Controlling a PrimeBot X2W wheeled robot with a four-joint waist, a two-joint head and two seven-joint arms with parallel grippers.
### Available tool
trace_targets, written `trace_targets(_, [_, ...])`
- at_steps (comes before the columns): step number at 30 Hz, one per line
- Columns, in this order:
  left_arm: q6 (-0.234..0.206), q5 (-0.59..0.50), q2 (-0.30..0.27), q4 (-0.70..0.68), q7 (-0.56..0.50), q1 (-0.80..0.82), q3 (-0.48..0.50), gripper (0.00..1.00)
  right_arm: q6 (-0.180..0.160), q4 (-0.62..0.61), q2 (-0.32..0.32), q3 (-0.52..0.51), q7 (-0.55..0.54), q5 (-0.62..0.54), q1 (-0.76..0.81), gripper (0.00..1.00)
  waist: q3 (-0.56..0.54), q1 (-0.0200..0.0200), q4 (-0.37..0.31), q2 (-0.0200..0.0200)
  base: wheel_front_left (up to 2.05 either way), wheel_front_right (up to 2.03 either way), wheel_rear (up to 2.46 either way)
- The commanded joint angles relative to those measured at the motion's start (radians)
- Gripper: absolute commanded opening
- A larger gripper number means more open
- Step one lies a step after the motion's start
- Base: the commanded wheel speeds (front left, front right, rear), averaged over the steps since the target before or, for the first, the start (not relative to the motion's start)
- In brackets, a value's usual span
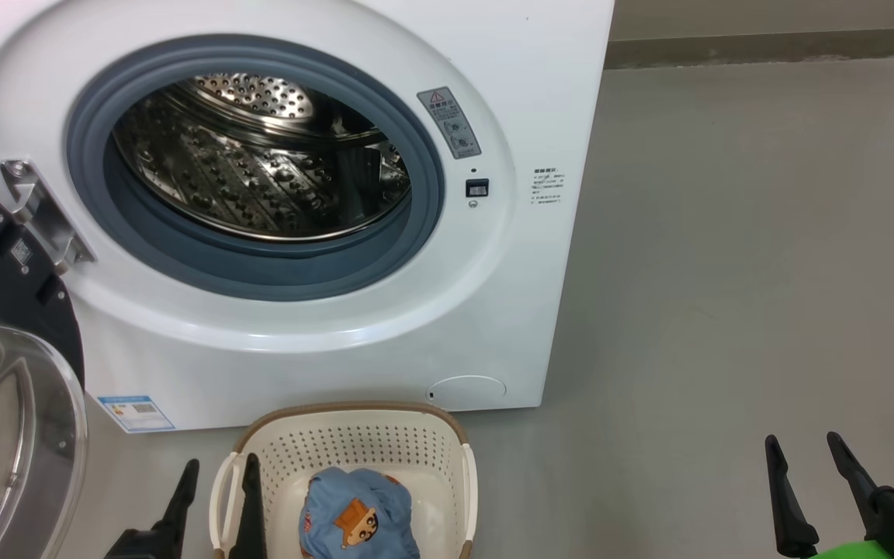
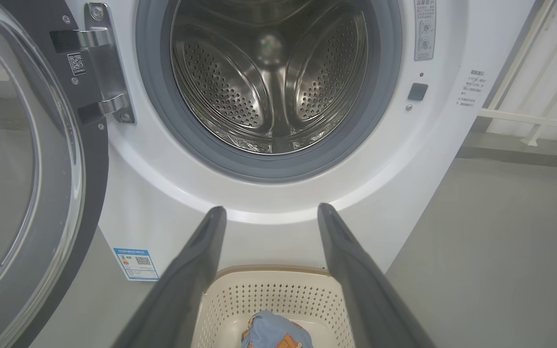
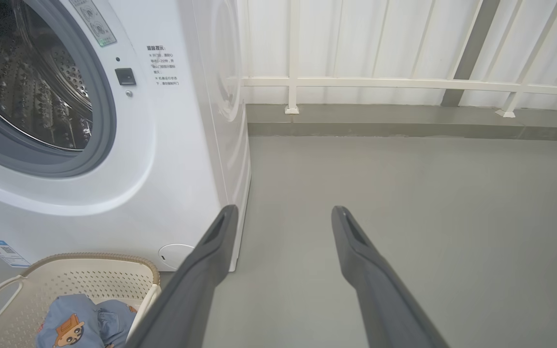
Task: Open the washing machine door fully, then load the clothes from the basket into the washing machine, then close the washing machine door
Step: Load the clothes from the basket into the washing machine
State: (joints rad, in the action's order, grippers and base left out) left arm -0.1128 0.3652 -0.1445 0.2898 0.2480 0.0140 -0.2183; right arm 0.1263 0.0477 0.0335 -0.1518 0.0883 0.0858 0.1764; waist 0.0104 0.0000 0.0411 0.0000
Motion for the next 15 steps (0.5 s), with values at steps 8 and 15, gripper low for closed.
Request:
trace_targets(8, [-0.002, -0.005, -0.004, 0.014, -0.002, 0.056, 0.008, 1.0, 0.004, -0.017, 0.017, 0.031, 0.008, -0.011, -0.042, 1.0, 0.01, 0.0, -0.007, 0.0, 0.0, 0.0, 0.0])
trace_targets(15, [0.033, 0.001, 0.031, 0.158, -0.044, 0.162, -0.044, 1.0, 0.004, -0.019, 0.017, 0.043, 0.006, -0.006, -0.071, 1.0, 0.069, 0.0, -0.015, 0.0, 0.0, 0.0, 0.0])
